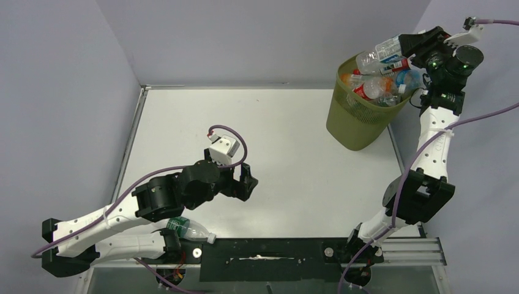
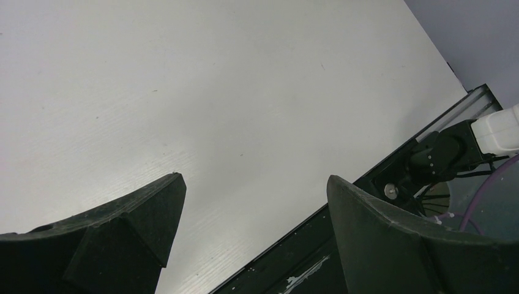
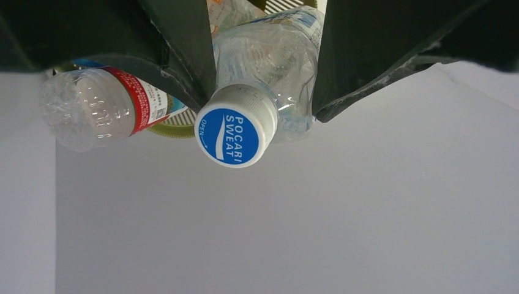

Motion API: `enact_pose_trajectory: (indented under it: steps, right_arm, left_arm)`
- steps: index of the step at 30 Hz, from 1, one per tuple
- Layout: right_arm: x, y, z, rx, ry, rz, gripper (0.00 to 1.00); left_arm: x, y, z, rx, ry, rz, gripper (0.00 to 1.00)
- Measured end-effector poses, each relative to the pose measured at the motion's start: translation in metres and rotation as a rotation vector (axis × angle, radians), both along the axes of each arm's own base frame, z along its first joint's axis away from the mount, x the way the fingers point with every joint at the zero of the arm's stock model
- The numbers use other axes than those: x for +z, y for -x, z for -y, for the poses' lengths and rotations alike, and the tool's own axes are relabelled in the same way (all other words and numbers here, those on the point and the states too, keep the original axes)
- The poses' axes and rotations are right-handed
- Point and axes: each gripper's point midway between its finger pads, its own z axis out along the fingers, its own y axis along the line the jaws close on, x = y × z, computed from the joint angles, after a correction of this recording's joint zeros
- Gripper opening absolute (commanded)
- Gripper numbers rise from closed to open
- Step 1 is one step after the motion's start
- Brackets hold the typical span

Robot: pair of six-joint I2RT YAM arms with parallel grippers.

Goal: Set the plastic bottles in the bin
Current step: Place the plastic bottle in the trash bin.

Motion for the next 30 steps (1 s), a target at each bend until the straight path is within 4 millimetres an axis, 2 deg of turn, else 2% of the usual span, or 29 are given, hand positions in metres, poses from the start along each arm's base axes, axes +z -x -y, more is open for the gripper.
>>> enact_pose_trajectory:
  steps: [8,14,18,22,24,27,30]
  right_arm:
    - [0.0,-0.013,0.013,-0.093,0.049,0.041,0.51]
    - [-0.012,-0.033,-0.008,-0.123,0.093,0.041,0.53]
    - [-0.028,-0.049,-0.018,-0.137,0.107,0.016,0.54]
    - [-0.048,-0.056,-0.008,-0.187,0.107,-0.025,0.55]
    - [-0.056,-0.057,-0.003,-0.211,0.105,-0.047,0.61]
    - [-0.058,-0.056,0.003,-0.236,0.112,-0.055,0.82]
    - [-0.06,-0.056,0.007,-0.251,0.118,-0.063,0.9]
  left_arm:
    - [-0.001,-0.001,-0.003,0.009,0.0,0.004,0.87]
    - [-0.002,-0.001,-0.003,0.01,-0.001,0.003,0.87]
    - [-0.002,-0.002,-0.004,0.015,-0.004,0.004,0.87]
    - [-0.002,-0.002,-0.008,0.023,-0.003,0.007,0.87]
    - [-0.001,-0.003,-0.009,0.026,0.001,0.01,0.87]
    - [-0.001,-0.003,-0.01,0.028,0.003,0.012,0.87]
    - [-0.001,-0.003,-0.01,0.028,0.002,0.012,0.88]
